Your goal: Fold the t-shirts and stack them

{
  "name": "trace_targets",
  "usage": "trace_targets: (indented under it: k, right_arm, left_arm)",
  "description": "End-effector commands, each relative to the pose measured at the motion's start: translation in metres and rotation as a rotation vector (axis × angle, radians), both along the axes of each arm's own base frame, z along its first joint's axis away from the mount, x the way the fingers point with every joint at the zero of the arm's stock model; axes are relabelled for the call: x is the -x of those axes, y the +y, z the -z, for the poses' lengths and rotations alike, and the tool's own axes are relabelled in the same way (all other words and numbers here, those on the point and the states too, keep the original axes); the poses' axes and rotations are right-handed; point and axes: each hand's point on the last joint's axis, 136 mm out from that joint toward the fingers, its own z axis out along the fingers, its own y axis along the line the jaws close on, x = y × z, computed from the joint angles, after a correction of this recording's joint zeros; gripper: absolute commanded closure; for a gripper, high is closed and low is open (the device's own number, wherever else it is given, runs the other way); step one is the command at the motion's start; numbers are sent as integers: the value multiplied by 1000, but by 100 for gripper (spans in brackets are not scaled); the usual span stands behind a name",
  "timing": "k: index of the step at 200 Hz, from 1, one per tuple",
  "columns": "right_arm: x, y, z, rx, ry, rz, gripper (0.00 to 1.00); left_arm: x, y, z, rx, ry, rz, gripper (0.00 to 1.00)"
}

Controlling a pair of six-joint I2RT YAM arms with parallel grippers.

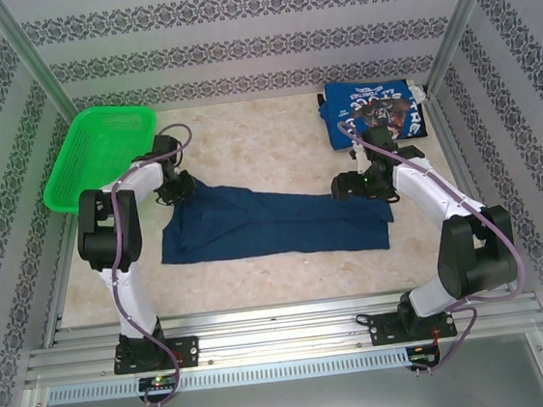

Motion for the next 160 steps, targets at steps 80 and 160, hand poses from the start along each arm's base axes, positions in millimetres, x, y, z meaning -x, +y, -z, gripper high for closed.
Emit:
trace_targets:
  k: [80,160]
  right_arm:
    - [8,1,13,-18,50,-5,7]
    - [-1,7,3,-48,19,-28,6]
  left_arm:
    - [-45,35,-68,-131,-117,-8,39]
    - [26,-29,-97,89,-51,150,34]
